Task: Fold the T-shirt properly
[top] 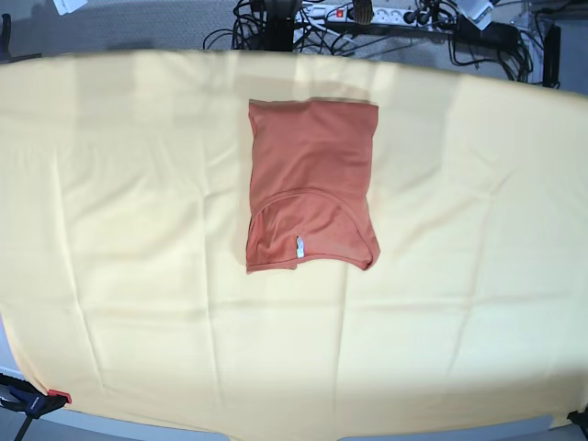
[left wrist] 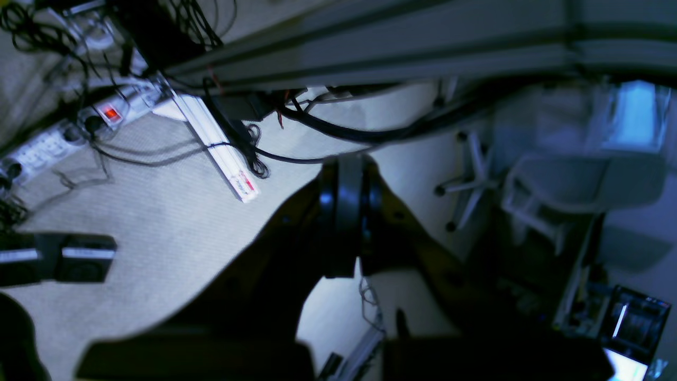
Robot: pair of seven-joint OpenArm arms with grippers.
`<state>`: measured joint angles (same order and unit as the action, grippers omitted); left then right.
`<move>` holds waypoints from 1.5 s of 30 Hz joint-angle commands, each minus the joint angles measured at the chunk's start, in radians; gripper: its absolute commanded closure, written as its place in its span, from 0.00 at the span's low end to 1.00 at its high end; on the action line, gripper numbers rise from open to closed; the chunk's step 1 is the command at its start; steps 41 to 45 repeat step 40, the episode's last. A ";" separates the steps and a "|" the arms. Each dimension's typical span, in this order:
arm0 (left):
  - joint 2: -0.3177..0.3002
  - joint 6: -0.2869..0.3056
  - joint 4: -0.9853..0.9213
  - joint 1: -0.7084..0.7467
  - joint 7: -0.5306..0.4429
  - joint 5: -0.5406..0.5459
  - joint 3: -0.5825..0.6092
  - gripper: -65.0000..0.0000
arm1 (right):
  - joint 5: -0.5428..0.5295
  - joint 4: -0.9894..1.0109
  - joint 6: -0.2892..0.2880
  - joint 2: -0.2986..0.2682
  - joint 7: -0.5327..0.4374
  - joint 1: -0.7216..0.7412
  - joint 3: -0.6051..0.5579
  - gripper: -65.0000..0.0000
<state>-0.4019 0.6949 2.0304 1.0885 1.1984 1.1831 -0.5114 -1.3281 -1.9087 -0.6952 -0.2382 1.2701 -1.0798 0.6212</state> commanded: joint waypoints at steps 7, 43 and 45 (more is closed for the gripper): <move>-0.005 0.003 -0.414 -0.233 -0.198 -0.259 0.253 1.00 | 0.253 0.404 -0.003 -0.101 -0.184 0.201 -0.192 1.00; 0.416 -0.502 -1.554 -0.798 -1.299 -1.018 0.618 1.00 | 1.149 1.230 0.580 0.030 -1.249 0.724 -1.042 1.00; 0.416 -0.502 -1.554 -0.798 -1.299 -1.018 0.618 1.00 | 1.149 1.230 0.580 0.030 -1.249 0.724 -1.042 1.00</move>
